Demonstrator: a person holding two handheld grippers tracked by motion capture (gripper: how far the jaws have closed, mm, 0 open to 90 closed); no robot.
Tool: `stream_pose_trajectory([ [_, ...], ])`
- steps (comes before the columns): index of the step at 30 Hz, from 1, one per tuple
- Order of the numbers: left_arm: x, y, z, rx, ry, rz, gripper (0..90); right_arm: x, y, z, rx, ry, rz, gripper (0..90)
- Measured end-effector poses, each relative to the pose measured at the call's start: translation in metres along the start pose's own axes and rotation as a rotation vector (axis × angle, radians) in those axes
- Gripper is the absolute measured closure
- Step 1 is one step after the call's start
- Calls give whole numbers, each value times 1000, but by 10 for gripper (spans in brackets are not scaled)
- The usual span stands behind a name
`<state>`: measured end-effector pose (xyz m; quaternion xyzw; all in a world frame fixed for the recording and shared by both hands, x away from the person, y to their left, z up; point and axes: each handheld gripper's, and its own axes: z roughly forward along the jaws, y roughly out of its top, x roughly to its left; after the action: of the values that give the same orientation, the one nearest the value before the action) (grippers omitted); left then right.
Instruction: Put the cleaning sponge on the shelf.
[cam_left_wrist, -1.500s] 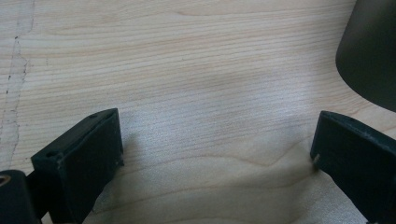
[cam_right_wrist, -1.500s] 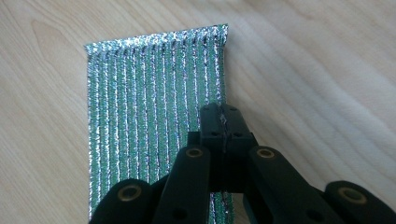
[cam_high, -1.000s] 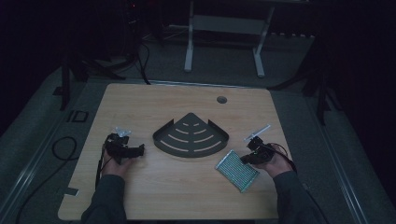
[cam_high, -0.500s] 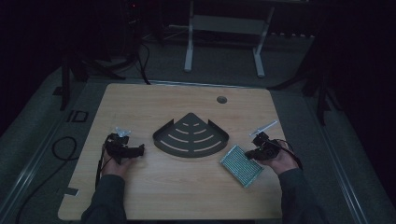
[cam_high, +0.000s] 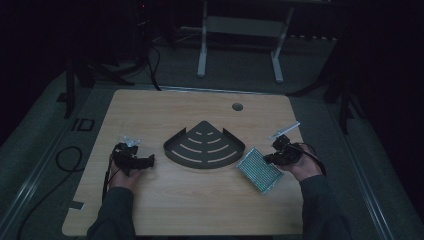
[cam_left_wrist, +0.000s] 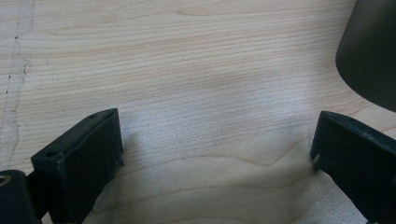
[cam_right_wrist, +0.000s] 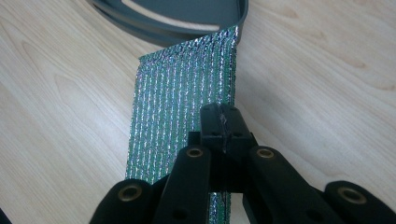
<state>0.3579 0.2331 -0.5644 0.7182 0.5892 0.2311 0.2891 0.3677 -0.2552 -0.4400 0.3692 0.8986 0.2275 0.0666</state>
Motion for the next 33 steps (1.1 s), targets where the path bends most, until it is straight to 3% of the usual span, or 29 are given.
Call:
stream_pose_trajectory([
  [17, 0, 0, 0, -1, 0, -2, 25, 8, 27, -17, -85, -33, -32, 899],
  [33, 0, 0, 0, -2, 1, -1, 25, 13, 53, -16, -114, -56, -54, 899],
])
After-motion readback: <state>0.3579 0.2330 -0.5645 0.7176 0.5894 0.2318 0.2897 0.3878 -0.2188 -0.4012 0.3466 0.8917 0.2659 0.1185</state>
